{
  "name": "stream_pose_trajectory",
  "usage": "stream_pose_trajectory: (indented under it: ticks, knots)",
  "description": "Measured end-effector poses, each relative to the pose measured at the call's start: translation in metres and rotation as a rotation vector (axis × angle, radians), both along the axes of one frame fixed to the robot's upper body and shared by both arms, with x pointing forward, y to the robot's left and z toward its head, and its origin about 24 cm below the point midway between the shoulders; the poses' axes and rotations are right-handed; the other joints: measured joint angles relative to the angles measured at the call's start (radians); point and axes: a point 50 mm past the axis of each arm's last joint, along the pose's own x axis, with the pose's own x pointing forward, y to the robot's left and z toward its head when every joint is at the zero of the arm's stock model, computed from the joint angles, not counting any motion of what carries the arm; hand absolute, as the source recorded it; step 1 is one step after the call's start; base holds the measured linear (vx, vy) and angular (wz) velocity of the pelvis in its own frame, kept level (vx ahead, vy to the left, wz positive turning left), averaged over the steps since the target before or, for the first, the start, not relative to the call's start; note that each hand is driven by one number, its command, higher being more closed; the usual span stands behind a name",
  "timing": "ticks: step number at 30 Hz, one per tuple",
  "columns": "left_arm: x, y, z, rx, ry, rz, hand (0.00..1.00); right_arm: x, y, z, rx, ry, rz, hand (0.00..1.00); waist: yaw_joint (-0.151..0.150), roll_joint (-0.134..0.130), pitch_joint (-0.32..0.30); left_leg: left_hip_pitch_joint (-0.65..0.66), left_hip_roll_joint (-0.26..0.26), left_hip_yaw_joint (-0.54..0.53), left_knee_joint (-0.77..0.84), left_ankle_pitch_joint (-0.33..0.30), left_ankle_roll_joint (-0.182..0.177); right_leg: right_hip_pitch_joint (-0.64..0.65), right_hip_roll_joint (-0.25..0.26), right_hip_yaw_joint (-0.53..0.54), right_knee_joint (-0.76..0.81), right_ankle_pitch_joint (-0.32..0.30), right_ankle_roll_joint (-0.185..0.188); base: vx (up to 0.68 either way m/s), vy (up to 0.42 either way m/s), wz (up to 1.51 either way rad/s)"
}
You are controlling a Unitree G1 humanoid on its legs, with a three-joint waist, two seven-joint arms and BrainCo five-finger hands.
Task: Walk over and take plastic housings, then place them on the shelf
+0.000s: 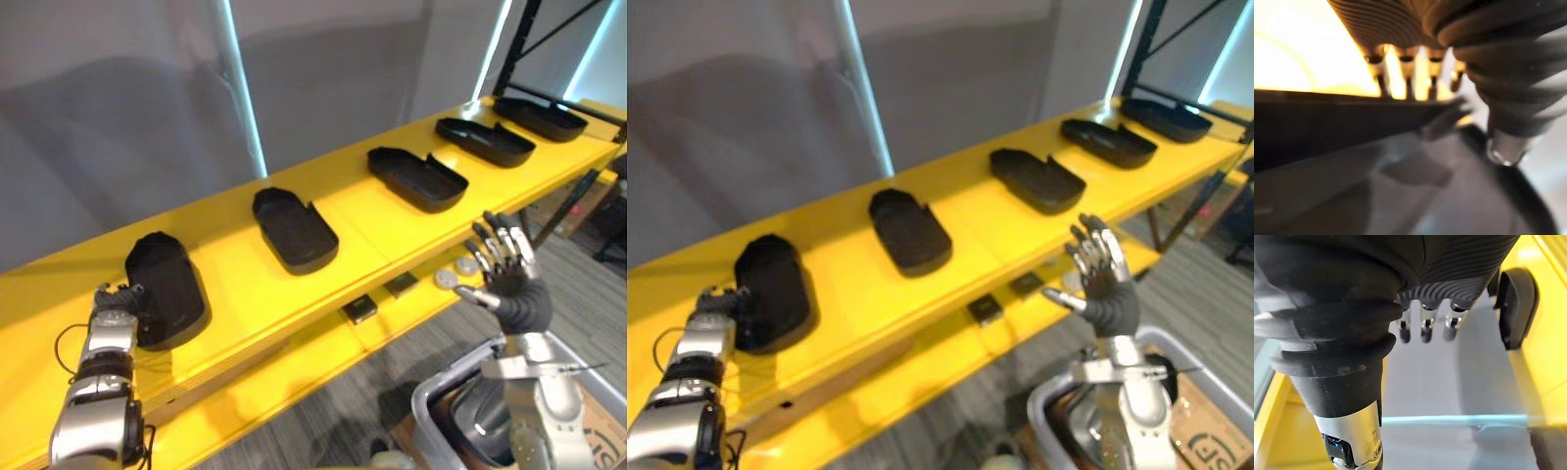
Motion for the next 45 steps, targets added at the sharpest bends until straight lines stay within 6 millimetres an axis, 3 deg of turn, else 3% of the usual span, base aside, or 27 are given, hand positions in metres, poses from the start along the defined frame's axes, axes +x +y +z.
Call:
stream_pose_trajectory:
  ticks: [3, 8, 15, 18, 19, 22, 23, 25, 26, 27, 28, 30, 31, 33, 34, 37, 39, 43, 45]
  knots:
    - [0.008, 0.003, 0.022, 0.049, -0.128, 0.003, 0.00, 0.000, 0.000, 0.000, 0.002, -0.005, 0.000, 0.00, 0.000, 0.001, 0.001, 0.000, 0.001, -0.003, 0.000, 0.000, 0.000, 0.002, 0.001, -0.003, 0.000, 0.000, 0.000, 0.00, 0.000, 0.02]
    - [0.028, -0.012, 0.071, 0.118, -0.429, -0.073, 0.00, 0.000, 0.007, -0.002, 0.022, -0.015, 0.024, 0.00, 0.002, 0.005, -0.001, -0.016, -0.004, -0.035, 0.000, 0.006, 0.006, 0.007, -0.005, -0.038, 0.001, -0.001, 0.001, 0.00, 0.004, 0.17]
    - [0.033, -0.032, 0.110, 0.259, -0.655, -0.090, 0.00, 0.008, 0.032, 0.000, 0.049, -0.069, 0.088, 0.00, 0.034, 0.008, -0.002, -0.022, -0.009, -0.080, -0.001, 0.016, 0.010, 0.028, -0.012, -0.085, 0.001, -0.005, 0.002, 0.00, 0.010, 0.18]
    - [0.022, -0.046, 0.154, 0.337, -0.919, -0.078, 0.00, 0.012, 0.038, 0.002, 0.046, -0.105, 0.087, 0.00, 0.064, 0.009, -0.003, -0.029, -0.011, -0.110, -0.001, 0.023, 0.012, 0.041, -0.014, -0.114, 0.001, -0.010, 0.000, 0.00, 0.008, 0.27]
    - [0.009, -0.050, 0.173, 0.378, -1.046, -0.072, 0.00, 0.014, 0.043, 0.005, 0.022, -0.128, 0.102, 0.00, 0.079, 0.013, -0.008, -0.033, -0.011, -0.117, -0.001, 0.025, 0.012, 0.041, -0.014, -0.122, 0.001, -0.010, 0.000, 0.00, 0.004, 0.21]
    - [-0.031, -0.060, 0.196, 0.429, -1.289, -0.035, 0.00, 0.022, 0.054, 0.010, -0.037, -0.170, 0.119, 0.00, 0.117, 0.024, -0.029, -0.036, -0.014, -0.155, -0.001, 0.028, 0.011, 0.063, -0.016, -0.163, 0.000, -0.017, 0.000, 0.02, 0.001, 0.34]
    - [-0.040, -0.061, 0.195, 0.441, -1.314, -0.026, 0.00, 0.025, 0.055, 0.010, -0.052, -0.176, 0.118, 0.00, 0.126, 0.026, -0.039, -0.038, -0.015, -0.164, -0.001, 0.028, 0.011, 0.067, -0.016, -0.169, 0.000, -0.020, 0.002, 0.02, -0.002, 0.33]
    - [-0.074, -0.059, 0.181, 0.480, -1.351, 0.042, 0.00, 0.034, 0.057, 0.016, -0.084, -0.207, 0.115, 0.00, 0.175, 0.025, -0.076, -0.045, -0.015, -0.198, -0.001, 0.031, 0.007, 0.081, -0.016, -0.209, -0.001, -0.036, 0.003, 0.01, -0.015, 0.44]
    - [-0.081, -0.057, 0.176, 0.485, -1.347, 0.065, 0.00, 0.036, 0.057, 0.017, -0.093, -0.217, 0.115, 0.00, 0.184, 0.022, -0.087, -0.052, -0.015, -0.208, -0.001, 0.032, 0.007, 0.080, -0.016, -0.219, -0.001, -0.041, -0.001, 0.01, -0.012, 0.48]
    - [-0.093, -0.052, 0.166, 0.497, -1.324, 0.117, 0.00, 0.039, 0.060, 0.020, -0.114, -0.237, 0.116, 0.00, 0.211, 0.017, -0.095, -0.055, -0.014, -0.224, -0.001, 0.033, 0.005, 0.087, -0.017, -0.228, -0.001, -0.049, -0.004, 0.01, -0.009, 0.42]
    - [-0.106, -0.047, 0.154, 0.524, -1.277, 0.173, 0.00, 0.041, 0.064, 0.023, -0.128, -0.251, 0.117, 0.00, 0.239, 0.008, -0.097, -0.055, -0.013, -0.240, -0.001, 0.035, 0.002, 0.098, -0.015, -0.250, -0.004, -0.055, -0.003, 0.00, -0.012, 0.49]
    - [-0.119, -0.040, 0.141, 0.532, -1.232, 0.230, 0.00, 0.043, 0.068, 0.026, -0.139, -0.266, 0.131, 0.00, 0.258, -0.004, -0.096, -0.061, -0.015, -0.264, -0.001, 0.037, -0.002, 0.108, -0.016, -0.274, -0.004, -0.067, 0.003, -0.02, -0.013, 0.46]
    - [-0.132, -0.035, 0.126, 0.535, -1.174, 0.282, 0.00, 0.043, 0.073, 0.026, -0.140, -0.269, 0.147, 0.00, 0.281, -0.021, -0.102, -0.075, -0.017, -0.281, -0.001, 0.040, -0.003, 0.107, -0.016, -0.295, -0.004, -0.071, 0.004, 0.00, -0.004, 0.37]
    - [-0.146, -0.032, 0.110, 0.529, -1.109, 0.322, 0.00, 0.042, 0.080, 0.024, -0.127, -0.260, 0.169, 0.00, 0.294, -0.032, -0.105, -0.089, -0.016, -0.298, -0.002, 0.043, -0.003, 0.102, -0.016, -0.306, -0.005, -0.072, 0.004, 0.02, -0.006, 0.27]
    - [-0.158, -0.035, 0.092, 0.491, -1.064, 0.353, 0.00, 0.042, 0.083, 0.023, -0.097, -0.255, 0.166, 0.00, 0.309, -0.050, -0.103, -0.092, -0.019, -0.304, -0.002, 0.043, -0.002, 0.102, -0.018, -0.309, -0.005, -0.072, 0.005, 0.03, -0.003, 0.15]
    - [-0.175, -0.055, 0.063, 0.367, -1.004, 0.369, 0.00, 0.041, 0.090, 0.020, -0.011, -0.240, 0.136, 0.00, 0.318, -0.078, -0.104, -0.111, -0.030, -0.313, -0.001, 0.043, 0.000, 0.093, -0.025, -0.325, 0.000, -0.073, 0.006, 0.03, 0.016, 0.14]
    - [-0.177, -0.067, 0.049, 0.290, -0.972, 0.359, 0.00, 0.040, 0.096, 0.012, 0.021, -0.204, 0.141, 0.00, 0.318, -0.080, -0.103, -0.115, -0.033, -0.324, -0.002, 0.042, 0.003, 0.093, -0.030, -0.331, 0.003, -0.077, 0.012, 0.02, 0.010, 0.15]
    - [-0.177, -0.079, 0.041, 0.217, -1.002, 0.332, 0.00, 0.036, 0.120, -0.014, 0.023, -0.092, 0.230, 0.00, 0.326, -0.080, -0.086, -0.122, -0.035, -0.329, -0.001, 0.043, 0.003, 0.090, -0.027, -0.340, 0.003, -0.083, 0.015, 0.03, -0.010, 0.07]
    - [-0.174, -0.084, 0.040, 0.195, -1.028, 0.304, 0.00, 0.035, 0.123, -0.016, 0.023, -0.083, 0.233, 0.00, 0.328, -0.079, -0.074, -0.123, -0.036, -0.332, -0.001, 0.044, 0.005, 0.093, -0.028, -0.353, 0.005, -0.086, 0.013, 0.04, -0.025, 0.08]
